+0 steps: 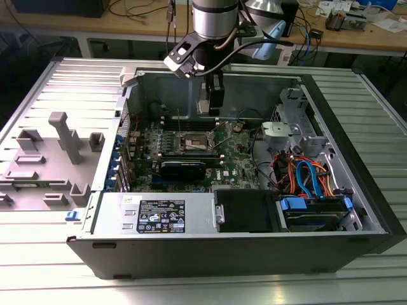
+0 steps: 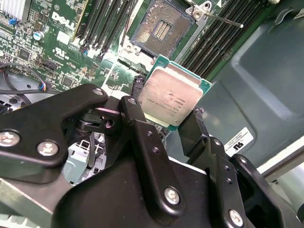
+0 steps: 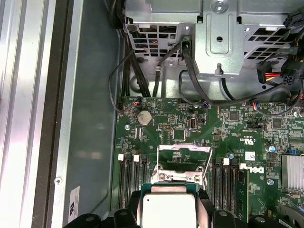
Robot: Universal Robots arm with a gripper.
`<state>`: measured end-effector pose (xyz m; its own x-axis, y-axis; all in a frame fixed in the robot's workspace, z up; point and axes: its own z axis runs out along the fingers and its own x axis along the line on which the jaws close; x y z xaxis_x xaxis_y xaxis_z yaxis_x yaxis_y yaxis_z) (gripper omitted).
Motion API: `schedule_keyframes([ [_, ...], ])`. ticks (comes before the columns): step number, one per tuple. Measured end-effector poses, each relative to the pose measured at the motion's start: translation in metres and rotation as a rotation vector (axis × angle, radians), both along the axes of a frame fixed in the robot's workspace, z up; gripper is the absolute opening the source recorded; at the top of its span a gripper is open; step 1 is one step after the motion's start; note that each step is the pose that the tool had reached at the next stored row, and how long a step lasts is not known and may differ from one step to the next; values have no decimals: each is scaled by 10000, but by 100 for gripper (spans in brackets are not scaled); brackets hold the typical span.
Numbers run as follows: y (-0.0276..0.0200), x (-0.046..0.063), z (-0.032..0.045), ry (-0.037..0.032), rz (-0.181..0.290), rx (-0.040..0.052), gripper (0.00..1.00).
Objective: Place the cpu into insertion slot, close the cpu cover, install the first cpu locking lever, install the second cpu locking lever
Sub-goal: 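Place the cpu into insertion slot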
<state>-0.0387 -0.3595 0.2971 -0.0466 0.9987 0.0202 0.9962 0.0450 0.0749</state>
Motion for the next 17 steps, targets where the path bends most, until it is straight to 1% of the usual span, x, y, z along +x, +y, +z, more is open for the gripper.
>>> schedule_keyframes([
  [7, 0, 0, -4, 0, -1, 2, 54],
  [11, -6, 0, -31, 4, 0, 0, 54],
  [13, -11, -1, -76, 3, -1, 0, 54],
  [14, -10, 0, -113, 4, -1, 0, 54],
  [16, -10, 0, -150, 4, 0, -1, 54],
  [17, -11, -1, -194, 4, 1, 1, 54],
])
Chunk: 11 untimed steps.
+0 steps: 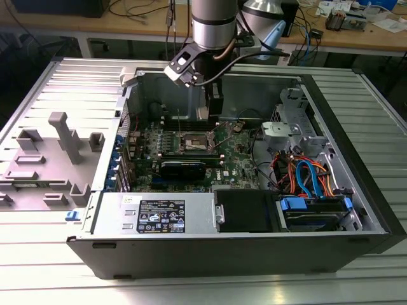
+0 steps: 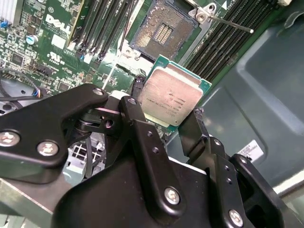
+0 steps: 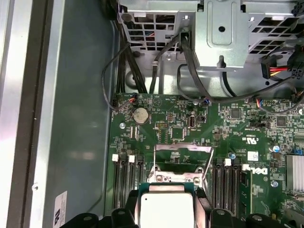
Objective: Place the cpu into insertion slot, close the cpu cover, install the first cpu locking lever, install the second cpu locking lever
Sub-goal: 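Place the cpu into insertion slot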
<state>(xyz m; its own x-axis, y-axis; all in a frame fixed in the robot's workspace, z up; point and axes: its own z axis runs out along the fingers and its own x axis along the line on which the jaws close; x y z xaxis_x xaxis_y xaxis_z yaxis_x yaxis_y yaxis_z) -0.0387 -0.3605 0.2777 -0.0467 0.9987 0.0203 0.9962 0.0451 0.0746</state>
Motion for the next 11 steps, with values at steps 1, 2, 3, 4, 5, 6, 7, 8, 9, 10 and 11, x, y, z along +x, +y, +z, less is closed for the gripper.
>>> schedule_keyframes([
  [1, 0, -1, -40, 1, -2, -2, 54],
  [2, 0, -1, -76, 0, -1, -1, 54],
  [3, 0, -2, -105, 1, -2, 0, 54],
  [4, 0, -2, -121, 3, -2, -1, 54],
  [5, 0, -3, -121, 3, -3, -2, 54],
  [6, 0, -3, -121, 4, -3, -2, 54],
  [7, 0, -3, -121, 3, -2, -1, 54],
  [8, 0, -3, -121, 4, -2, -1, 54],
  [9, -3, -2, -124, 2, -1, 1, 54],
  [10, -8, -2, -125, 3, -1, 2, 54],
  [11, -14, -3, -127, 4, -1, 0, 54],
])
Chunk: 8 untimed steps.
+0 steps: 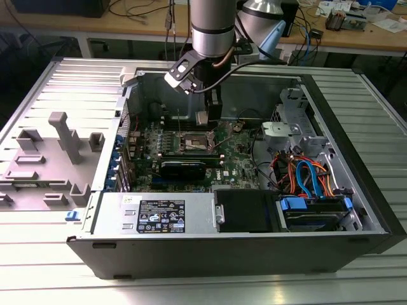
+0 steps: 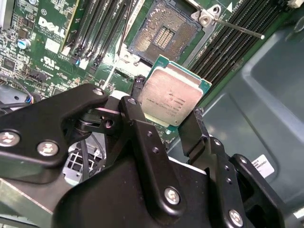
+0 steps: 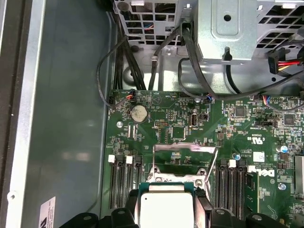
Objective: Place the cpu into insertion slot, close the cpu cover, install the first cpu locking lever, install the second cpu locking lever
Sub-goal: 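Place the cpu into insertion slot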
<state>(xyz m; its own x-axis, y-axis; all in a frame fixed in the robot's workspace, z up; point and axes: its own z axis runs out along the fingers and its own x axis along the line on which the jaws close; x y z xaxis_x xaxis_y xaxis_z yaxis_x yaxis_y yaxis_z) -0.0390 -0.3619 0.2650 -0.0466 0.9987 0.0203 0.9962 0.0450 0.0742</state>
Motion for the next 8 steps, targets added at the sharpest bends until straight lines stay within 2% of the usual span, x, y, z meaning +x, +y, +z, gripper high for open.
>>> schedule_keyframes([
  [3, -23, -1, -16, -1, -2, 0, 54],
  [8, -25, -1, -59, 0, -67, -2, 54],
])
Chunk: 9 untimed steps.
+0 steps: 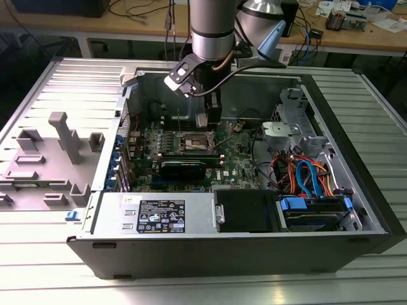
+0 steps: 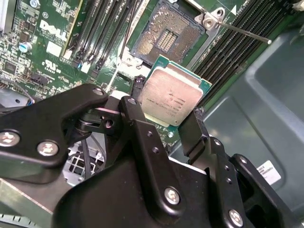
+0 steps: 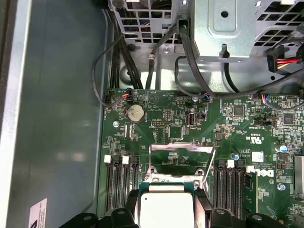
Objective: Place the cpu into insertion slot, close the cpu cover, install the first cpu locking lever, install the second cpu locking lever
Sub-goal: 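Place the cpu into insertion slot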
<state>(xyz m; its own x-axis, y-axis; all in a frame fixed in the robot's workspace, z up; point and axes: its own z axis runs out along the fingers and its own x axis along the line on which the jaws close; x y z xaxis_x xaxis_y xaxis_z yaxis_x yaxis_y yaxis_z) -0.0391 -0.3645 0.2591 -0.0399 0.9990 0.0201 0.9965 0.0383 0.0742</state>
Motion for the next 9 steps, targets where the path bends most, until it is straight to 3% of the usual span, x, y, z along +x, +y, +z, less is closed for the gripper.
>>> schedule_keyframes([
  [3, 0, -4, -37, 0, -247, -2, 54],
  [9, 0, -93, -97, -2, -222, -19, 54],
])
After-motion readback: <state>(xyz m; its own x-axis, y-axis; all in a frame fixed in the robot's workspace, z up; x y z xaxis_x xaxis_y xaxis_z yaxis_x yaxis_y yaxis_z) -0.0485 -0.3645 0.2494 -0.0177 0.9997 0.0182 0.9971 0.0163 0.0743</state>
